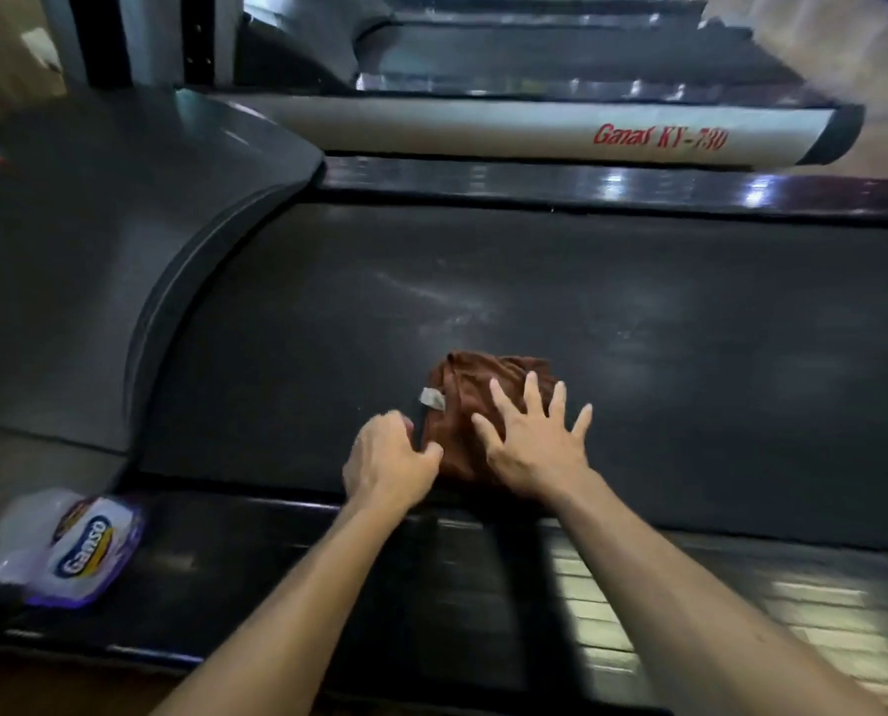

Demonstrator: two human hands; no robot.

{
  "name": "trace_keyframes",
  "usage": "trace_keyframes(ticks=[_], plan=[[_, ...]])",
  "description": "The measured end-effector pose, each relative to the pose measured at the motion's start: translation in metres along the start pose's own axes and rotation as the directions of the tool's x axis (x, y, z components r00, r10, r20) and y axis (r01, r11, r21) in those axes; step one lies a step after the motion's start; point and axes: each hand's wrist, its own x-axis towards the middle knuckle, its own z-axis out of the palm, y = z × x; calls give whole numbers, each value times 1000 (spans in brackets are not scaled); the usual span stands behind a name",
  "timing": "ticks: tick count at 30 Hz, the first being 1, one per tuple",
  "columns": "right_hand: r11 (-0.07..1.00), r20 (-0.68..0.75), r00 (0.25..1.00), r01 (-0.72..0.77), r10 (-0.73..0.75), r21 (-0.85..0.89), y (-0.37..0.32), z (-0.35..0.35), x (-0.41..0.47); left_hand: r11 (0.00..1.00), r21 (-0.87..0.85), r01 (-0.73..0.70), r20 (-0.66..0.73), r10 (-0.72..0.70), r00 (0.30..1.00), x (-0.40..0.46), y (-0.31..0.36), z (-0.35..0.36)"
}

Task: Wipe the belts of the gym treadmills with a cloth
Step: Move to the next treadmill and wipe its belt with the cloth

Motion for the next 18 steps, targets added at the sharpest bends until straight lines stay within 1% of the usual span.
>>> trace_keyframes(ticks=[1, 2, 4, 6, 9, 11, 13, 15, 16, 18], plan=[[1000, -21, 1000, 20, -20, -3, 2, 7, 4, 998, 41, -49, -71, 52, 996, 3, -4, 0], [999, -57, 998, 41, -42, -16, 4, 10, 6, 993, 42, -112, -128, 117, 985, 6, -7, 0], [998, -133, 989, 58, -61, -23, 8, 11, 14, 972, 37, -232, -198, 234, 952, 13, -10, 0], [999, -173, 984, 43, -41, 6, 10, 9, 21, 946, 105, -308, -177, 323, 930, 17, -19, -1], [998, -211, 976, 56, -51, 17, 2, 9, 29, 888, 282, -363, -128, 410, 903, 18, -51, -10], [995, -229, 969, 100, -98, -1, -10, 13, 35, 872, 359, -332, -86, 386, 919, 20, -78, -19], [986, -231, 959, 150, -163, -74, -18, 23, 40, 879, 378, -289, -5, 314, 949, 21, -103, -23], [982, -212, 962, 155, -175, -109, -22, 35, 43, 873, 393, -288, 66, 285, 956, 20, -118, -22], [985, -203, 966, 144, -161, -99, -22, 40, 44, 865, 408, -292, 59, 294, 954, 19, -123, -20], [989, -216, 966, 125, -139, -79, -21, 47, 45, 865, 413, -284, 3, 310, 951, 18, -128, -16]])
